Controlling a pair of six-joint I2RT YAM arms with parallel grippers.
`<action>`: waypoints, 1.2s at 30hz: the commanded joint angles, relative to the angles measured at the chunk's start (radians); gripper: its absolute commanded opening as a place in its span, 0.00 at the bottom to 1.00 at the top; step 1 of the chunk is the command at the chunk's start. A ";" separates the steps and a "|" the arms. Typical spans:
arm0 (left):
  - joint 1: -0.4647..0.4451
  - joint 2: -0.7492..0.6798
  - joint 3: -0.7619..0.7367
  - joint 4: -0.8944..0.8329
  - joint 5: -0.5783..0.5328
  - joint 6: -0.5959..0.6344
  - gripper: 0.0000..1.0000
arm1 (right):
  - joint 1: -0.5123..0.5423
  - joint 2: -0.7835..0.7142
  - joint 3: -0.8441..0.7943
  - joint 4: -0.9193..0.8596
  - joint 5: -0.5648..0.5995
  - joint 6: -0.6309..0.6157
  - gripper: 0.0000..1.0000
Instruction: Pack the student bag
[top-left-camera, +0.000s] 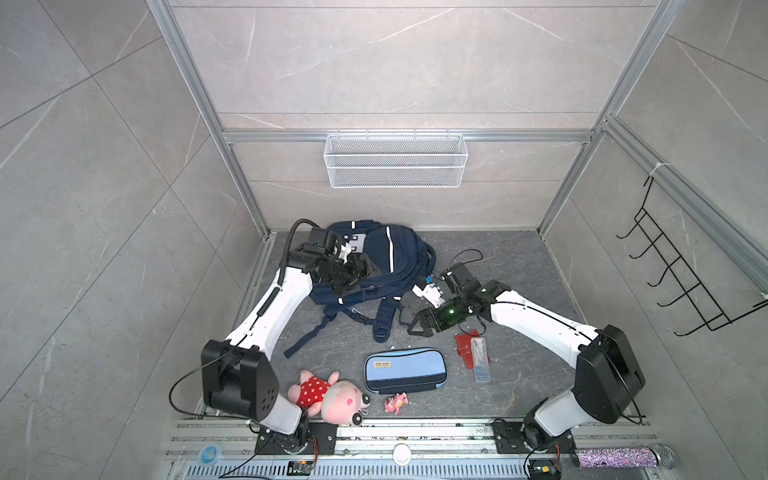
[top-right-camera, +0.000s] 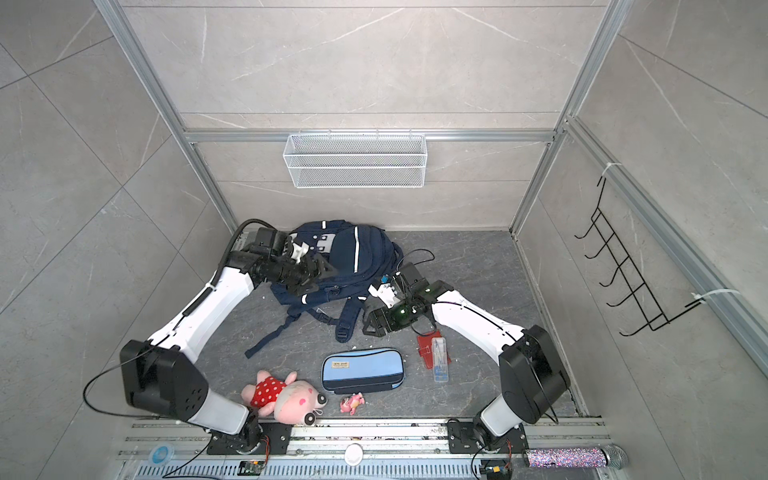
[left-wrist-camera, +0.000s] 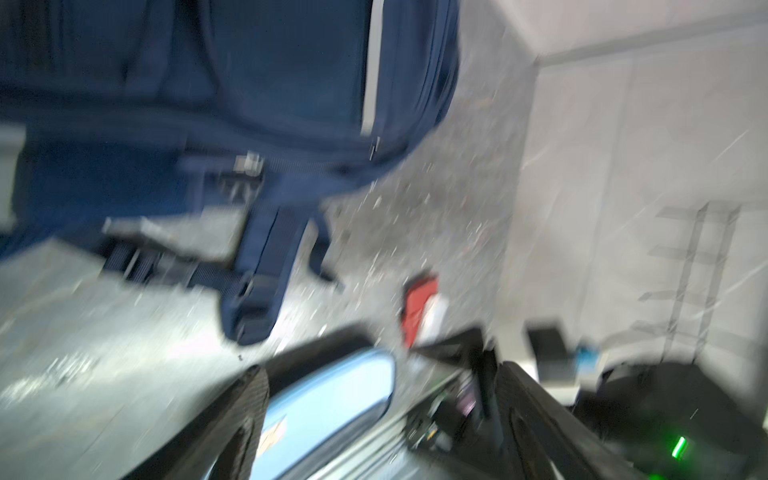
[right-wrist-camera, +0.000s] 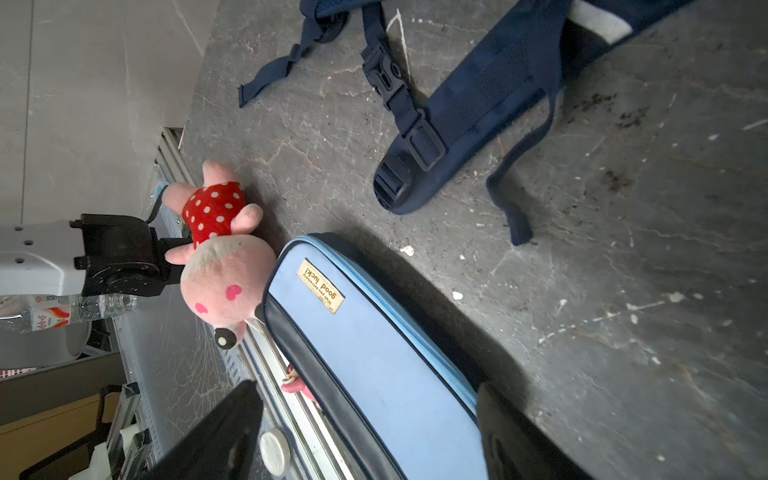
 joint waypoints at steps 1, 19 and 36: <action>-0.054 0.000 -0.088 -0.220 0.017 0.208 0.88 | -0.049 0.027 -0.021 0.032 0.015 0.097 0.84; -0.202 0.038 -0.389 -0.165 -0.078 0.227 0.71 | -0.151 0.048 -0.069 0.116 0.051 0.220 0.85; -0.249 0.213 -0.382 0.042 -0.065 0.197 0.34 | -0.163 0.008 -0.066 0.112 0.071 0.213 0.84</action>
